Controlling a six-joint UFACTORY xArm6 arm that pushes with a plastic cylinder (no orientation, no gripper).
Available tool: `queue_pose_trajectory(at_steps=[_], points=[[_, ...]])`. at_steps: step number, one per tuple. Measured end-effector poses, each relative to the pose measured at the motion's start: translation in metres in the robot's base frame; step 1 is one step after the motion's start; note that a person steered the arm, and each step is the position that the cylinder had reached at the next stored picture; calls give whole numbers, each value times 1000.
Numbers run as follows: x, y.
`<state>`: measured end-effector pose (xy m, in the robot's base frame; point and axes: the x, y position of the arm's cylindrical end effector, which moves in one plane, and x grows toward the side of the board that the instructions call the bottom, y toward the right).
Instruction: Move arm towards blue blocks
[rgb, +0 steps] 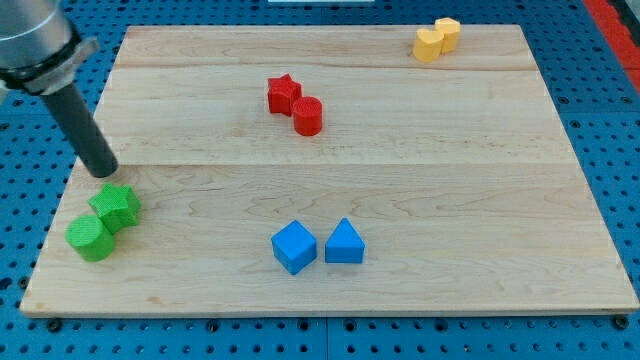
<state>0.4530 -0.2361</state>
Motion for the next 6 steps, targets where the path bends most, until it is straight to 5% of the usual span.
queue_pose_trajectory(at_steps=[4,6], points=[[52,135],[48,134]])
